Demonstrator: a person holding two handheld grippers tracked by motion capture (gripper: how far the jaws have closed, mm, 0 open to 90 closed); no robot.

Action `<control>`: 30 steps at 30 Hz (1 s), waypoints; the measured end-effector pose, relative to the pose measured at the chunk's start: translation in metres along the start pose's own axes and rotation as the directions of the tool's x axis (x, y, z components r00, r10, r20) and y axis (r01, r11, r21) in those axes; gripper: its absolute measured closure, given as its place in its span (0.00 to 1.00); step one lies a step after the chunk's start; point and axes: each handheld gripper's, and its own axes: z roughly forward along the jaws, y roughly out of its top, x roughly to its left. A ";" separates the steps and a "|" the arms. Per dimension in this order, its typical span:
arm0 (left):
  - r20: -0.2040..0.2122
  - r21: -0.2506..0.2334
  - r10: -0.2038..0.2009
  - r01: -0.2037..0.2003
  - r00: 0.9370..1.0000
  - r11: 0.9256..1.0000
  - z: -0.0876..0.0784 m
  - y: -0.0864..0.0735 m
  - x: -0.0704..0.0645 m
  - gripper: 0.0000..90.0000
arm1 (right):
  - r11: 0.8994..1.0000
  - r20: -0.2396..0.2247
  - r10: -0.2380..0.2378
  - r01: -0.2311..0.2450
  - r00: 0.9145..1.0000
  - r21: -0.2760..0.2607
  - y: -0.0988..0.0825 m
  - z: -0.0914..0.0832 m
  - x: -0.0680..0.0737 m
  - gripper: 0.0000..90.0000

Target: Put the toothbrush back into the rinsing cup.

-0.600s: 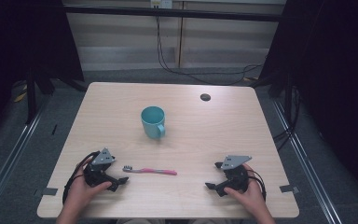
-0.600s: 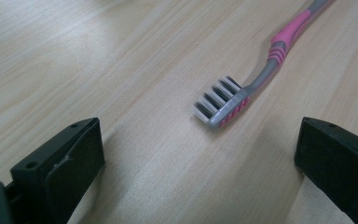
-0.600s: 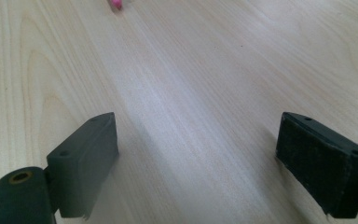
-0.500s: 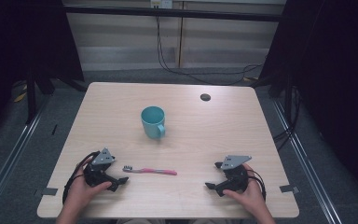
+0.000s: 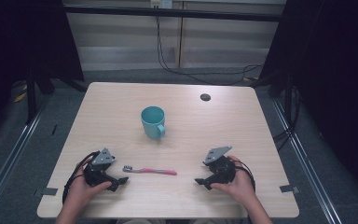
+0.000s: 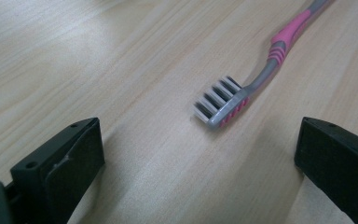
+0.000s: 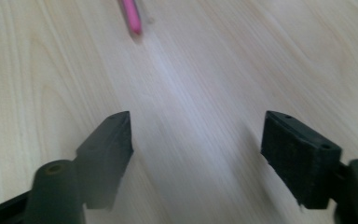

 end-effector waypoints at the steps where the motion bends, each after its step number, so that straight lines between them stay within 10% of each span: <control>1: 0.000 0.000 0.000 0.000 1.000 1.000 0.000 0.000 0.000 0.01 | 0.999 -0.006 -0.035 0.035 0.999 0.039 0.013 0.004 0.002 0.30; 13: -0.003 -0.001 0.003 -0.003 1.000 1.000 0.000 0.000 0.000 0.01 | 0.973 -0.094 -0.155 0.169 0.983 0.158 0.065 0.026 0.012 0.50; 30: -0.006 0.001 0.006 -0.006 1.000 1.000 0.000 0.000 0.000 0.01 | 0.953 -0.155 -0.157 0.191 0.975 0.237 0.092 0.043 0.022 0.63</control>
